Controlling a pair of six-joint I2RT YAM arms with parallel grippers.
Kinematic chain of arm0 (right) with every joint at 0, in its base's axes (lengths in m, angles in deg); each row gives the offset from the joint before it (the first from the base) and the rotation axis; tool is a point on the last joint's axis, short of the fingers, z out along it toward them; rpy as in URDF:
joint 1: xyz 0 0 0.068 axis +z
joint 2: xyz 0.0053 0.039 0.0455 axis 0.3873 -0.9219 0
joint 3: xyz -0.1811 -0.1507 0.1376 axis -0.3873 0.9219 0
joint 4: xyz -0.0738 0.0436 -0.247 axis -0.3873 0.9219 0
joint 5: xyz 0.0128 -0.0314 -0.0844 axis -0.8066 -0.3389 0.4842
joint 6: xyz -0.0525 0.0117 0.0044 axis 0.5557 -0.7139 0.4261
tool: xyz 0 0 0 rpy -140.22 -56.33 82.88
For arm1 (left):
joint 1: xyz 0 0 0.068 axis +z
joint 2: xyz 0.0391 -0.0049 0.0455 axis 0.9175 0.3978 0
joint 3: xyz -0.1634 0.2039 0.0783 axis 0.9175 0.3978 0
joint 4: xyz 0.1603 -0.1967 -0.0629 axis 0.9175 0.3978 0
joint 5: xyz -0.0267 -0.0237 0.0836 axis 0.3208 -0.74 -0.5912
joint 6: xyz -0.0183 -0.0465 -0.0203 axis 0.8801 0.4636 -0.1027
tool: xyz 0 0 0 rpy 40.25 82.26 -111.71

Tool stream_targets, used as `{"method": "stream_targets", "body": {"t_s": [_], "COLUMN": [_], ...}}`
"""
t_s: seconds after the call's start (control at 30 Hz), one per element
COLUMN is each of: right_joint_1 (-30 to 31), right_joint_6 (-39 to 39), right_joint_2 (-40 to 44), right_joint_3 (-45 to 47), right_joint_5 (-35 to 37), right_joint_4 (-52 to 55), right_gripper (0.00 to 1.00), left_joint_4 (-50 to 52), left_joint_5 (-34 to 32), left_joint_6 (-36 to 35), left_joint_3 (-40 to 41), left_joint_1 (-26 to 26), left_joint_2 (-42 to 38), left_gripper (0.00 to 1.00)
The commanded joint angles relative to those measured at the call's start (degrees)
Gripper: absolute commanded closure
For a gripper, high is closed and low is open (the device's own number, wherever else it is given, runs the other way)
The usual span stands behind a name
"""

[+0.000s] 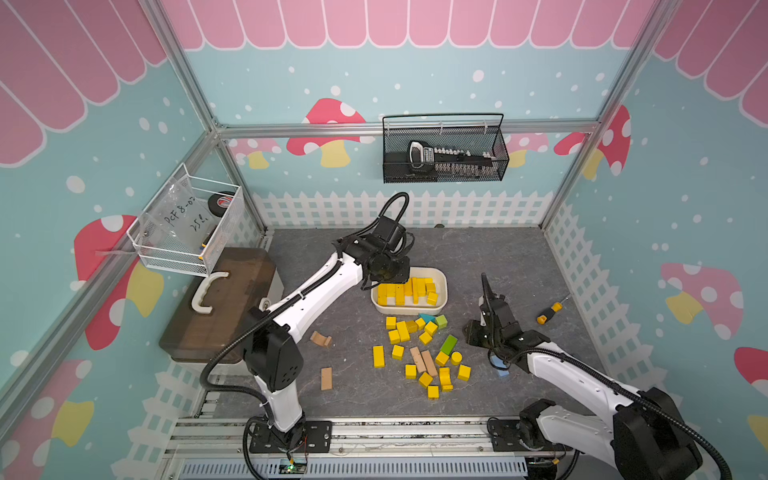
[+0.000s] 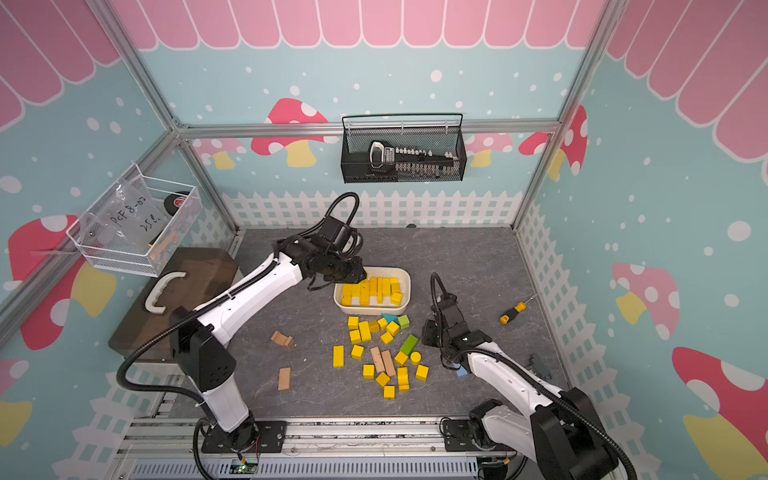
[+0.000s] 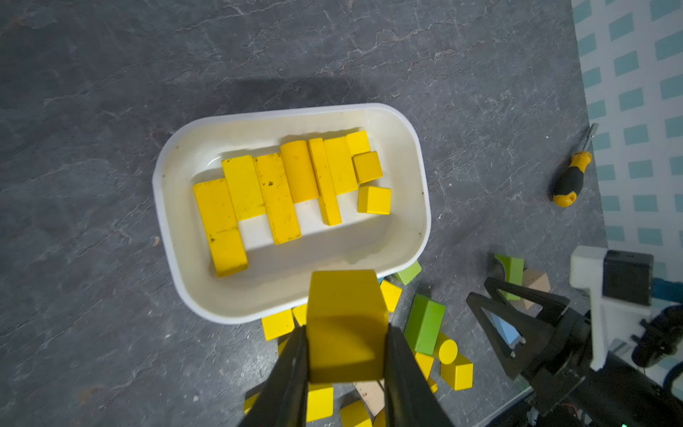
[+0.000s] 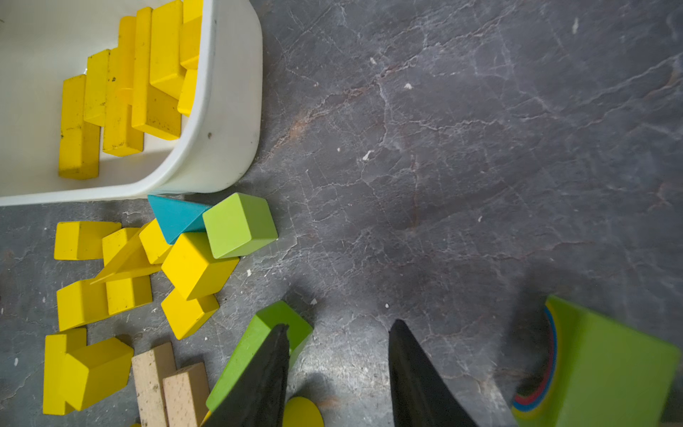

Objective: Pick out the yellow building blocks
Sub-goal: Place the building block in the storage box.

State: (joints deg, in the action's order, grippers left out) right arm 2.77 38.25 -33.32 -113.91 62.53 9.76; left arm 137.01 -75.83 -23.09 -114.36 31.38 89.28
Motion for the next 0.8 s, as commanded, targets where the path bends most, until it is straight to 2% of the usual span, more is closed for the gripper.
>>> {"method": "stream_targets", "body": {"t_s": [0.0,0.27,0.77], "right_joint_1": [-0.5,-1.3,-1.9], "right_joint_6": [-0.1,0.3,0.3], "right_joint_2": [-1.6,-4.3,-5.0], "right_joint_3": [-1.7,-2.4,-2.3], "right_joint_5": [-1.1,-2.6,-3.9], "right_joint_4": [-1.1,-1.7,-2.5], "right_gripper": [0.56,0.56,0.56], "left_joint_4": [4.8,6.1,5.4], "left_joint_5": [2.3,2.7,1.2], "left_joint_6": [-1.5,-1.5,-0.3], "left_joint_3": [-5.2,-13.3,-16.6], "left_joint_1": [-0.9,-2.5,-4.2], "left_joint_2": [7.0,18.8,27.0], "left_gripper": [0.76,0.76,0.76]}}
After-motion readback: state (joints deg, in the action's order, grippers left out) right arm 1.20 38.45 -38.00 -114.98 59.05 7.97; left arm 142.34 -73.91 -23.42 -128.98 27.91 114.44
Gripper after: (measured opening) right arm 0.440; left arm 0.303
